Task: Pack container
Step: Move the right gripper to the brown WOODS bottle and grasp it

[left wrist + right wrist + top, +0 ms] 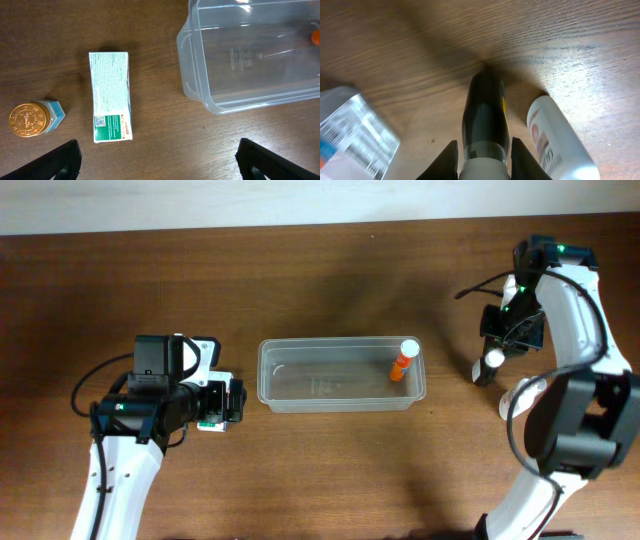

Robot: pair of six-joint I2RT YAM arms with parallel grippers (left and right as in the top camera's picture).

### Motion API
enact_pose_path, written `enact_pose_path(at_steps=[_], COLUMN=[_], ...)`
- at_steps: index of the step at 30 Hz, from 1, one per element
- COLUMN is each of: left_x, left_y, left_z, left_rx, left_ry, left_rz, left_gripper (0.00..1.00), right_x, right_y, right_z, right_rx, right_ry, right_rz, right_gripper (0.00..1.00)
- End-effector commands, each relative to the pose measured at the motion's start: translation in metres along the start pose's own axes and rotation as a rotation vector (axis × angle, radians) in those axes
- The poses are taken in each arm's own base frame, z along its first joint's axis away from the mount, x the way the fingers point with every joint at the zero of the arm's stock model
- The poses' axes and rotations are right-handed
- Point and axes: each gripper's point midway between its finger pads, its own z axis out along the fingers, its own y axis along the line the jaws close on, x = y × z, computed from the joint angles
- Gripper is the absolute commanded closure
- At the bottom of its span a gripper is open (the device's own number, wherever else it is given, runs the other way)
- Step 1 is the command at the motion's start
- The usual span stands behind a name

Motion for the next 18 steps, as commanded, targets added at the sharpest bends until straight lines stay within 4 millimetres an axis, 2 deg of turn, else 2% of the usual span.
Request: enact_pose_path(at_steps=[1,11,14,18], left_x=[-0.006,-0.006,-0.006,-0.006], left_y=[-0.002,-0.002,-0.002,-0.002], left_z=[-0.002,-0.002,-0.002,-0.002], left_rx=[0.014,0.013,0.013,0.013], left_ry=[-0.012,-0.012,-0.013,-0.012], left_rz=[-0.002,-0.002,-0.002,-0.002], left_gripper=[0.01,0.01,0.01,0.01], right_x=[0.004,0.021,0.030,0.054], right_y=[0.011,0.012,0.022,0.043], right_z=[-0.052,-0.066,-0.076,-0.104], right_rx=[-0.029,-0.028,-0.029,-0.041], right_ry=[-0.144,-0.135,-0.153,-0.219], right_rz=[-0.051,-0.068,-0.112,-0.194], right_gripper=[0.74,0.75,0.75,0.75])
